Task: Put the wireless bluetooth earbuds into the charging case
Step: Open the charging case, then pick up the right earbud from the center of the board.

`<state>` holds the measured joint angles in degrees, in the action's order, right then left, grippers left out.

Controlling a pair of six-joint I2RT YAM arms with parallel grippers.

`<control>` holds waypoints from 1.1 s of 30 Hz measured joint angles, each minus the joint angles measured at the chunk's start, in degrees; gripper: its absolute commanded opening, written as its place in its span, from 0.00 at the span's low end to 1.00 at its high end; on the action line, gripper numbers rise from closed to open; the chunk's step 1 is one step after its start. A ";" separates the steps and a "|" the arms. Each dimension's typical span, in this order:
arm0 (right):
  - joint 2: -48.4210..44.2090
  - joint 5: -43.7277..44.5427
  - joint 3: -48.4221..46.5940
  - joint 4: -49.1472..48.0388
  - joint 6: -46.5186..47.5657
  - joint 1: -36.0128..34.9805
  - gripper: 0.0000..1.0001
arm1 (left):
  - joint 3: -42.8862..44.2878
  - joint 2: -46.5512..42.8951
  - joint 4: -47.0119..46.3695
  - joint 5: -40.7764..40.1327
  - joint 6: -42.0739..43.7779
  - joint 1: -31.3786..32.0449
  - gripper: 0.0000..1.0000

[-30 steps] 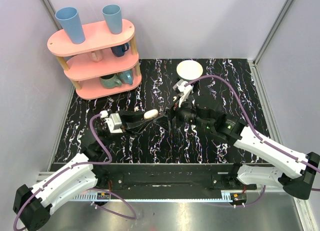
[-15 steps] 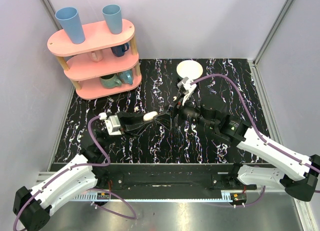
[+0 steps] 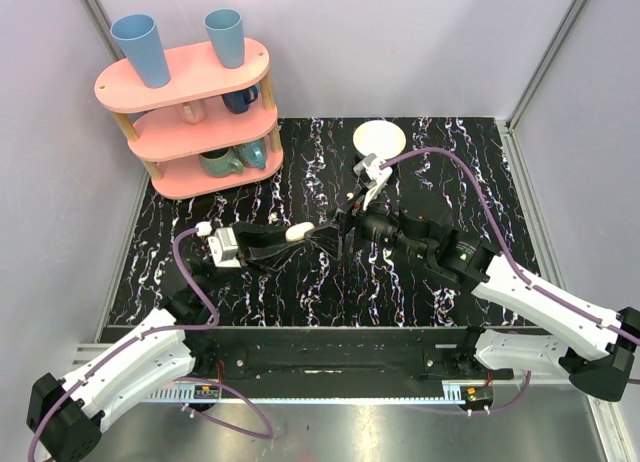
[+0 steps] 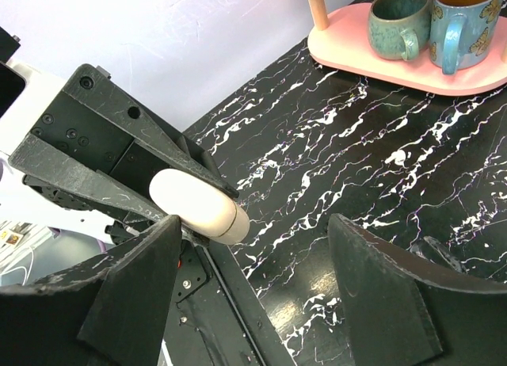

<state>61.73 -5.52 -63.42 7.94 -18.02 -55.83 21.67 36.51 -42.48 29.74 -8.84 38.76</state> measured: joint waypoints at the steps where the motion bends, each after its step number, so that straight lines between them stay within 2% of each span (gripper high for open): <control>1: 0.09 0.02 0.00 -0.31 0.00 0.00 0.81 | -0.09 0.09 -0.50 0.00 -0.39 -0.09 0.00; 15: 1.18 1.95 0.00 -4.50 -0.37 -0.04 0.82 | -1.55 0.81 -4.42 3.82 -5.11 0.28 0.00; 33: 1.46 0.50 -0.31 -8.20 -0.44 -0.02 0.85 | -5.20 0.13 -5.18 -0.72 -5.25 0.52 0.00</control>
<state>63.20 -5.02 -63.72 -0.25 -18.46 -55.86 16.47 36.64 -47.66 29.02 -14.09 39.29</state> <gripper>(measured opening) 0.851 0.329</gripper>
